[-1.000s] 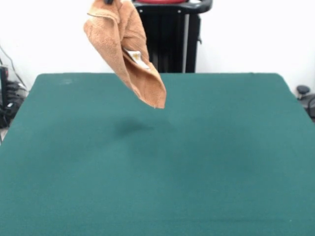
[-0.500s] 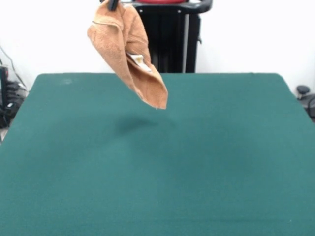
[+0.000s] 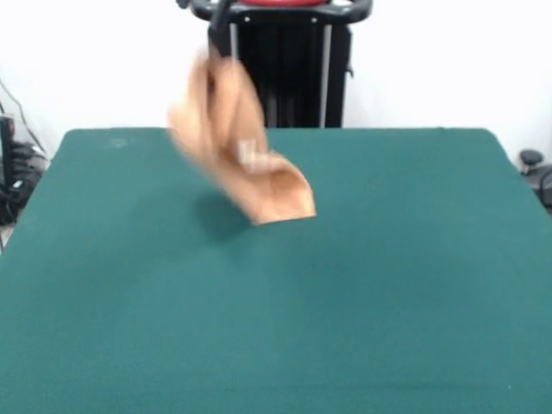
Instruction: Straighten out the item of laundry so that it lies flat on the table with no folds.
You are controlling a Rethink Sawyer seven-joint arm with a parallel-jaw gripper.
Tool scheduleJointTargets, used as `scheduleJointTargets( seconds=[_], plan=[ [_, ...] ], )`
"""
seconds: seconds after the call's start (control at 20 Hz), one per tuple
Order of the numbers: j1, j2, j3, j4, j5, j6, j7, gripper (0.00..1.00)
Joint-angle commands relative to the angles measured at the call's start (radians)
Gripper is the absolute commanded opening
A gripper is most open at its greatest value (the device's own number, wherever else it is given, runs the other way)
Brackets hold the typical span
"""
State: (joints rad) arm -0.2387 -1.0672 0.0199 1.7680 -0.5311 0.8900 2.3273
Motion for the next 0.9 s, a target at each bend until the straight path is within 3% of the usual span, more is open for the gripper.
scheduleJointTargets(
  seconds=[0.05,0.9],
  plan=[
    [-0.023,0.054,0.128,0.113,0.019,-0.056,-0.202,1.0],
    [-0.059,0.081,0.177,0.105,0.008,-0.086,-0.17,1.0]
  ],
)
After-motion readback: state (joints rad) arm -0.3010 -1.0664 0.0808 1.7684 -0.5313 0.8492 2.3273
